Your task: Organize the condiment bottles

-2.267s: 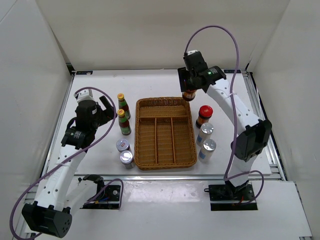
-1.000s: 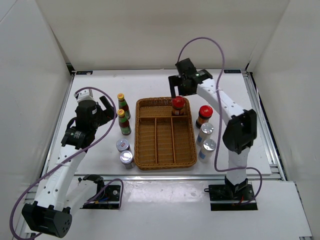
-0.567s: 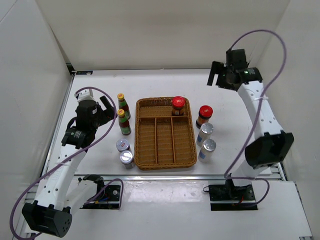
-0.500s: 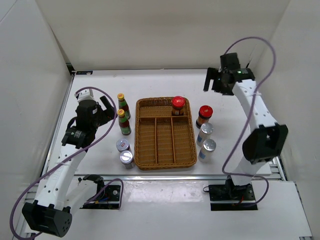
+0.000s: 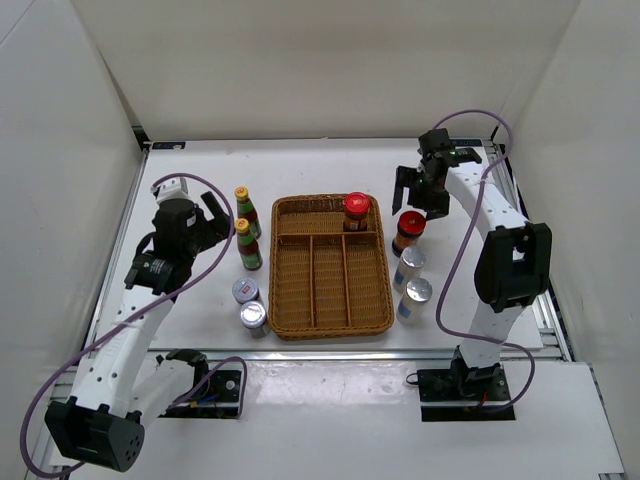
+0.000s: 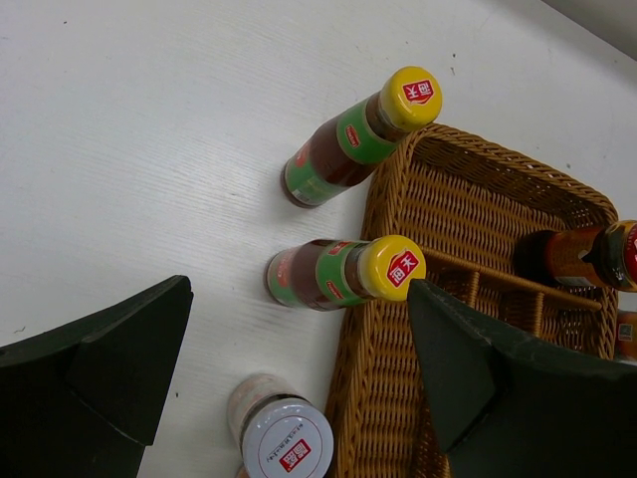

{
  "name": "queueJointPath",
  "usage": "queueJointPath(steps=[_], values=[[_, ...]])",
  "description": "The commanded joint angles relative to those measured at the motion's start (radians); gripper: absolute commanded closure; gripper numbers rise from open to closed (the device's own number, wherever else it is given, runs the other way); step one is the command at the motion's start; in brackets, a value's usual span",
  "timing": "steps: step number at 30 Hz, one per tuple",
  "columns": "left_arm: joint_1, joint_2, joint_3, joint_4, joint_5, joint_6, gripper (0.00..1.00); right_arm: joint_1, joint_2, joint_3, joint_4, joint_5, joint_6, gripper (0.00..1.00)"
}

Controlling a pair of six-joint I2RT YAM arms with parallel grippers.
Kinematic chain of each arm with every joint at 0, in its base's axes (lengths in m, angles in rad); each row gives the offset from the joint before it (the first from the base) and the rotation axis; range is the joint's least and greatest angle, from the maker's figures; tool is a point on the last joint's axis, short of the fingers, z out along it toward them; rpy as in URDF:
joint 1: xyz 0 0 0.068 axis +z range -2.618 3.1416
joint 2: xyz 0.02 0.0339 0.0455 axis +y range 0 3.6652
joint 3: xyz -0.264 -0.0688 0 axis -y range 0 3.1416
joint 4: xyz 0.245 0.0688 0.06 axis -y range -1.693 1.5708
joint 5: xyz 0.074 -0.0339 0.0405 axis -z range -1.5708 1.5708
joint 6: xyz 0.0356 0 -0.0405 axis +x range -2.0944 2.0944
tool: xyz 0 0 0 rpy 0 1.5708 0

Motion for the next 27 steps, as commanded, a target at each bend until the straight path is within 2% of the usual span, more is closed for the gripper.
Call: queueJointPath(steps=[1, 4, 21, 27], values=[[-0.004, 0.000, 0.018, 0.004, 0.007, 0.007, 0.00, -0.003, -0.025, -0.013, 0.014, -0.017, 0.007, 0.07], [-0.004, 0.000, 0.018, 0.004, 0.007, 0.007, 0.00, -0.003, -0.034, -0.033, 0.032, 0.014, 0.007, 0.01], [-0.004, 0.000, 0.009, 0.004, -0.024, 0.007, 0.00, 0.006, -0.100, -0.081, 0.063, 0.023, 0.007, 0.00], [-0.004, 0.000, 0.009, 0.004, -0.024, 0.007, 0.00, 0.067, -0.101, -0.081, 0.050, 0.124, 0.007, 0.01]])
